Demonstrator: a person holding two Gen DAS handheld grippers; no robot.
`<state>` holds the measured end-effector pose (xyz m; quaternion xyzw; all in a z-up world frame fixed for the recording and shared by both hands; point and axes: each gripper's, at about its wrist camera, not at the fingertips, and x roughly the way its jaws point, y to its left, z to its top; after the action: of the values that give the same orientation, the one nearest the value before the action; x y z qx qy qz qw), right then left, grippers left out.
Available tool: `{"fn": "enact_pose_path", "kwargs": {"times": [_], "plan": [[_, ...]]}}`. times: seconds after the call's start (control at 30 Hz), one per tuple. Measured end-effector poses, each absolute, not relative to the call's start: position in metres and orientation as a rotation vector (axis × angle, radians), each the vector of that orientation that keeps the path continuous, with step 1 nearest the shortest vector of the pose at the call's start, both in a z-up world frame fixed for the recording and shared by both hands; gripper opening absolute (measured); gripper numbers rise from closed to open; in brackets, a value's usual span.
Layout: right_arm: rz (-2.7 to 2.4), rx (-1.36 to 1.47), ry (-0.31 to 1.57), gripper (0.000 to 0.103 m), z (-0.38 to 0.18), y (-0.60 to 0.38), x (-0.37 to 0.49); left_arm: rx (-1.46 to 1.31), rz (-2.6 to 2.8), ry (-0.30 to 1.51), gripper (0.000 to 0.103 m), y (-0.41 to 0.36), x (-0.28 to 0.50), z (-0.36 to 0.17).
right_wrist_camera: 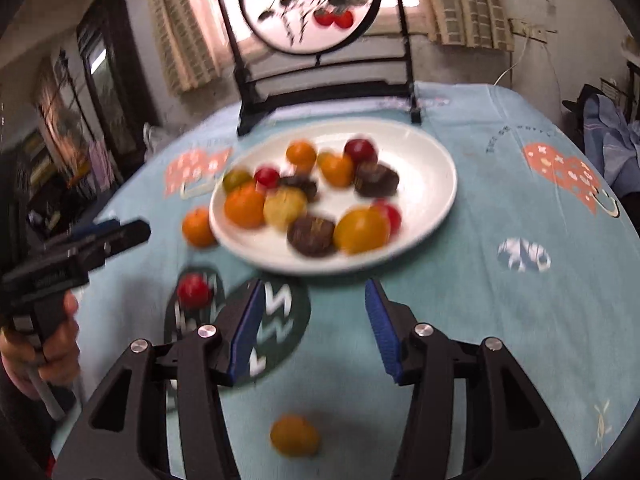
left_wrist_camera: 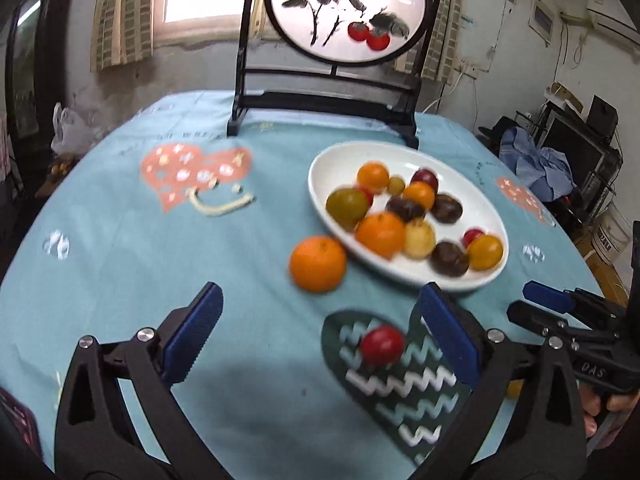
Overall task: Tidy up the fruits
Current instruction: 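Carry both passion fruits to the white plate and release them, then grasp a small yellow plum with the right tool while the left grasps a red cherry tomato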
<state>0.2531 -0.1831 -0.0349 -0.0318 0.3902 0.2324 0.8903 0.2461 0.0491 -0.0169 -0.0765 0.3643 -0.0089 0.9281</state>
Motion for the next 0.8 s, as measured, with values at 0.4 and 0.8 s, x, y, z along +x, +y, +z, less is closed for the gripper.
{"fn": "enact_pose_path", "kwargs": {"times": [0.4, 0.8], "plan": [[0.511, -0.234, 0.896, 0.052, -0.052, -0.172, 0.221, -0.058, 0.02, 0.761, 0.1, 0.043, 0.234, -0.025], [0.52, -0.235, 0.947, 0.037, -0.062, -0.178, 0.213, -0.047, 0.037, 0.767, 0.1, 0.044, 0.237, -0.027]]}}
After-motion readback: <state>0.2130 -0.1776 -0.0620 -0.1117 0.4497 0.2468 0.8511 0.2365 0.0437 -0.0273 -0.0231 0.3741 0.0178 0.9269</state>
